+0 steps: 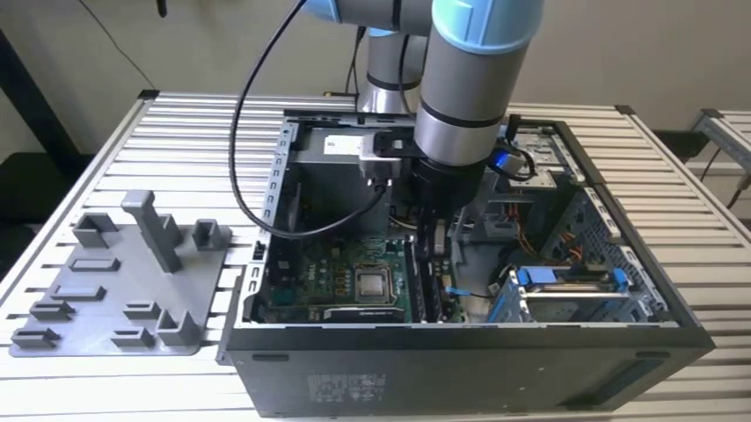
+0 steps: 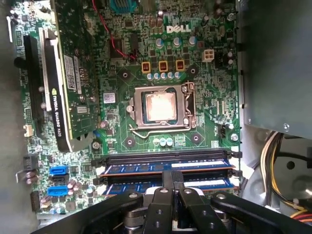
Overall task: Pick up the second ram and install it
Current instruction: 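Press down the second ram until it locks into place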
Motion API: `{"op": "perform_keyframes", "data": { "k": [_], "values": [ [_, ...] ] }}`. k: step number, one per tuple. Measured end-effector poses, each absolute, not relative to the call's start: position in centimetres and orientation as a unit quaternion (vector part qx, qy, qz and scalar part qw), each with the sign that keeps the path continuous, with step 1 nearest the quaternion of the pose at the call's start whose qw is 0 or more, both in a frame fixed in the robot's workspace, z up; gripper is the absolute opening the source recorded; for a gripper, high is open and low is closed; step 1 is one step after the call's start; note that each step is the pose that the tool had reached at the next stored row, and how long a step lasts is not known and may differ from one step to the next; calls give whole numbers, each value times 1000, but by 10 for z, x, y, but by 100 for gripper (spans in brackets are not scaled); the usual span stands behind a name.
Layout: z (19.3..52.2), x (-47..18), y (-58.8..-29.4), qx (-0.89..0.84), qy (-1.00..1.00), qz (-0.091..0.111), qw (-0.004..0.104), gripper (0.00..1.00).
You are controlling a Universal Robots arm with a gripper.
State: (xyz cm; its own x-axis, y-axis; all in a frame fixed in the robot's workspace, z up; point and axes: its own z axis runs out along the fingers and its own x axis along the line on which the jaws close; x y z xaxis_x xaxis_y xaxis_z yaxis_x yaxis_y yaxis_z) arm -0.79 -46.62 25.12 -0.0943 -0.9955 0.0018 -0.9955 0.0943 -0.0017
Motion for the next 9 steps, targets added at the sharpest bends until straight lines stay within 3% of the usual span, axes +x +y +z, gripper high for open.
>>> {"op": "perform_keyframes", "data": {
  "k": [9],
  "values": [
    [254, -8, -466, 673, -740, 1, 0, 11]
  ]
}}
